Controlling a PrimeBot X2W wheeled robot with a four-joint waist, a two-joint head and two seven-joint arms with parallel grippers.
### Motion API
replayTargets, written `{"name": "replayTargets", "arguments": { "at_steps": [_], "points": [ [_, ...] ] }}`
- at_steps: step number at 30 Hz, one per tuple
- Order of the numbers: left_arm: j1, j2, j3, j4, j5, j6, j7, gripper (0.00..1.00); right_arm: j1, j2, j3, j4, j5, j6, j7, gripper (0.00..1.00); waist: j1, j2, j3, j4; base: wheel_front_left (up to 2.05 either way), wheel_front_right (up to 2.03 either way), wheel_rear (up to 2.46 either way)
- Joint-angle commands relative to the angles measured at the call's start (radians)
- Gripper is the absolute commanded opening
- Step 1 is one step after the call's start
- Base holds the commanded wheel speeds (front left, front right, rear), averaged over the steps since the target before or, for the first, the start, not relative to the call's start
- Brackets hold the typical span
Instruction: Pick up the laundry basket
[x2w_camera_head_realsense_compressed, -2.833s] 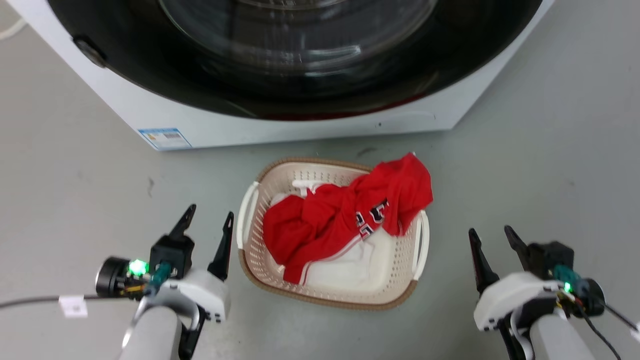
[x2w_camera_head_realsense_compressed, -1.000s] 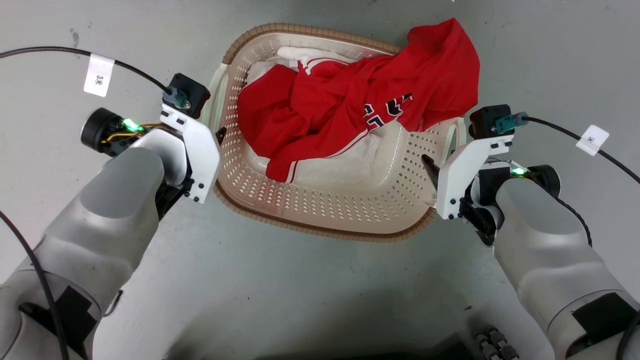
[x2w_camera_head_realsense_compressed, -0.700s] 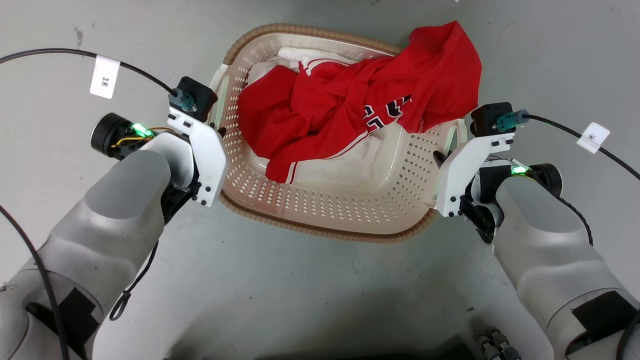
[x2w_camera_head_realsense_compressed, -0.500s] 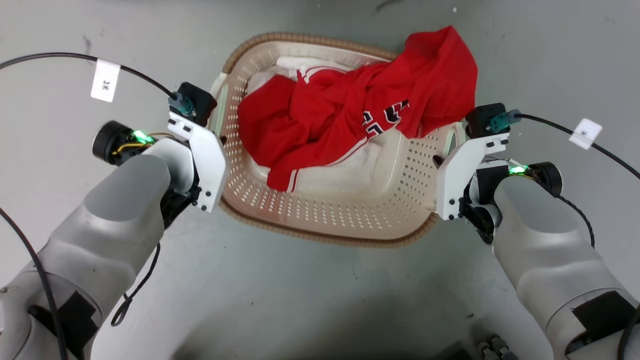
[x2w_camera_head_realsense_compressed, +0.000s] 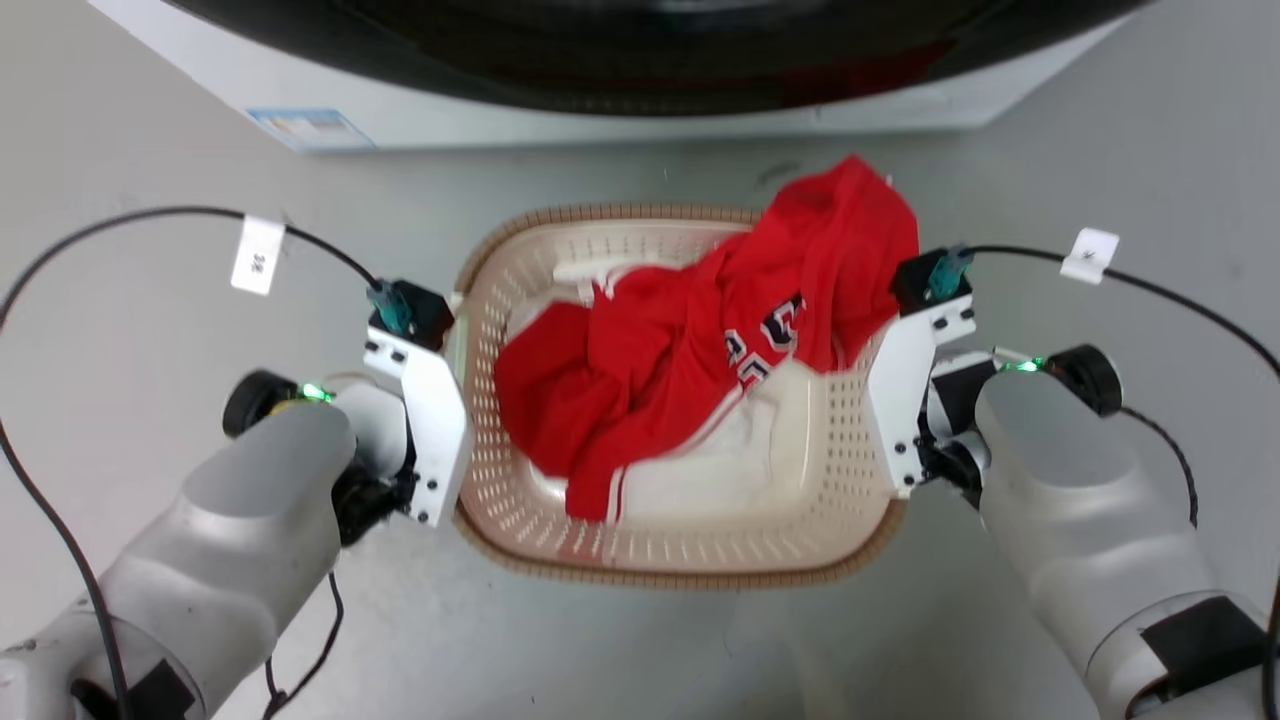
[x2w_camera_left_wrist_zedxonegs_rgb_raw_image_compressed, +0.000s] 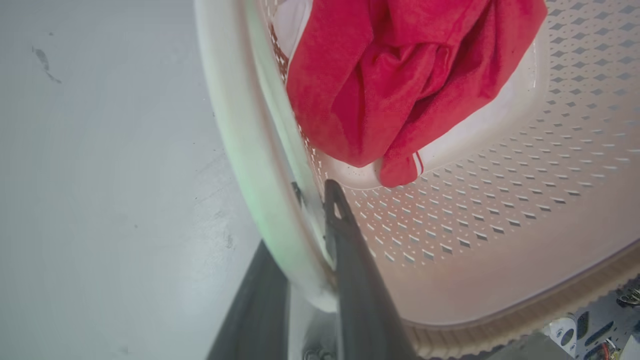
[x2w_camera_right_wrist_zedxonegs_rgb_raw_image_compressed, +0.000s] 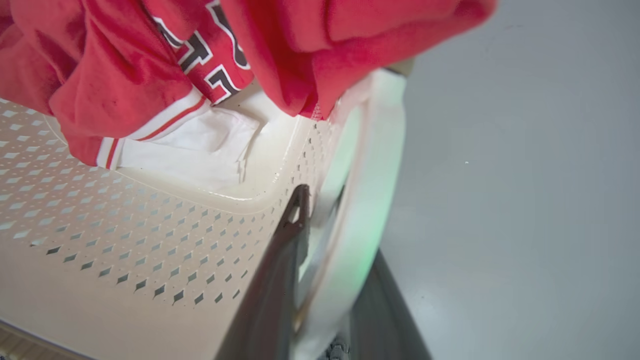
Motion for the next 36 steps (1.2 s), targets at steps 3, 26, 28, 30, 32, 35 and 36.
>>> {"name": "replayTargets", "arguments": {
  "at_steps": [3,26,28,30,32,35,36],
  "points": [
    [0.052,0.043,-0.015,-0.016,-0.037,0.001,0.062,0.00,0.035,-0.028,0.018,0.004,-0.007,-0.003,0.055,0.00,0.0000,0.0000,-0.144,0.030,0.00,0.00,0.00],
    [0.248,0.127,-0.027,-0.150,-0.173,0.001,0.308,0.00,0.215,-0.025,0.243,-0.147,0.243,-0.002,0.368,0.00,0.0000,0.0000,-0.519,0.028,0.00,0.00,0.00],
    [0.264,0.128,-0.028,-0.155,-0.177,0.001,0.323,0.00,0.227,-0.025,0.256,-0.146,0.259,-0.002,0.386,0.00,0.0000,0.0000,-0.545,0.025,0.00,0.00,0.00],
    [0.276,0.129,-0.028,-0.161,-0.183,0.001,0.337,0.00,0.237,-0.025,0.270,-0.144,0.272,-0.002,0.410,0.00,0.0000,0.0000,-0.568,0.022,0.00,0.00,0.00],
    [0.290,0.129,-0.028,-0.166,-0.191,0.001,0.360,0.00,0.247,-0.025,0.282,-0.148,0.288,-0.002,0.427,0.00,0.0000,0.0000,-0.592,0.020,0.00,0.00,0.00],
    [0.301,0.132,-0.028,-0.175,-0.211,0.001,0.393,0.00,0.253,-0.025,0.292,-0.155,0.313,-0.002,0.447,0.00,0.0000,0.0000,-0.615,0.016,0.00,0.00,0.00],
    [0.305,0.133,-0.028,-0.178,-0.217,0.001,0.403,0.00,0.255,-0.024,0.297,-0.156,0.321,-0.002,0.455,0.00,0.0000,0.0000,-0.621,0.014,0.00,0.00,0.00]
  ]
}}
